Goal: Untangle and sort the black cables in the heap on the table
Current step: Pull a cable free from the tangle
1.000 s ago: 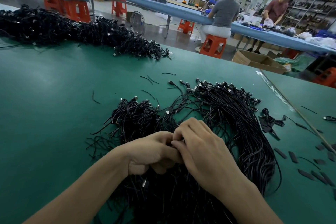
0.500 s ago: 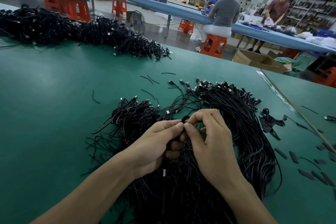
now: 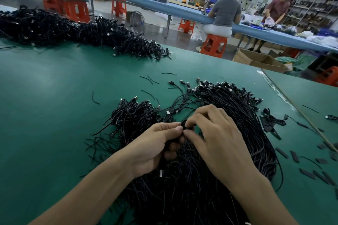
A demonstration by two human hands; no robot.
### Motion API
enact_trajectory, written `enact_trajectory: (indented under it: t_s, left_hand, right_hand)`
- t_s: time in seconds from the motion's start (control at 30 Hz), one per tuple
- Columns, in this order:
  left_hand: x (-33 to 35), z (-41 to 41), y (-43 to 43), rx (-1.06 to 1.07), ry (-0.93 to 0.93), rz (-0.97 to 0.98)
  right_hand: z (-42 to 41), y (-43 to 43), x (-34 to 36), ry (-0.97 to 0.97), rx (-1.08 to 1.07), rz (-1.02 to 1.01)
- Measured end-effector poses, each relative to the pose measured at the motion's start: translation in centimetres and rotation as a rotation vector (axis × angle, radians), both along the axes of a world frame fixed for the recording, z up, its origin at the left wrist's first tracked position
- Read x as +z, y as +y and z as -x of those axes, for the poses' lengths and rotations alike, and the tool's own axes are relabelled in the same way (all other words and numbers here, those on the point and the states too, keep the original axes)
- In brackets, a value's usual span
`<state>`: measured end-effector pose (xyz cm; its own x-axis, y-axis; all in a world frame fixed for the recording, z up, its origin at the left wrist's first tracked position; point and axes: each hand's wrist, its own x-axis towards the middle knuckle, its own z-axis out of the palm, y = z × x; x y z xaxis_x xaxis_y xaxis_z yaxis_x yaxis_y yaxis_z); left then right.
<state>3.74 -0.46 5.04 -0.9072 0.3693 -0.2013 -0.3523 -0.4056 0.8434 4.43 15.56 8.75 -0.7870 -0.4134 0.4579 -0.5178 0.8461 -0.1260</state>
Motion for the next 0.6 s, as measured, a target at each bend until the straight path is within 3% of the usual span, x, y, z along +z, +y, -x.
enact_trajectory:
  t_s: [0.6]
  left_hand:
    - [-0.13,0.19,-0.15,0.009,-0.037,-0.042]
  right_hand:
    - [-0.45,-0.65,-0.4,0.145,-0.057,-0.102]
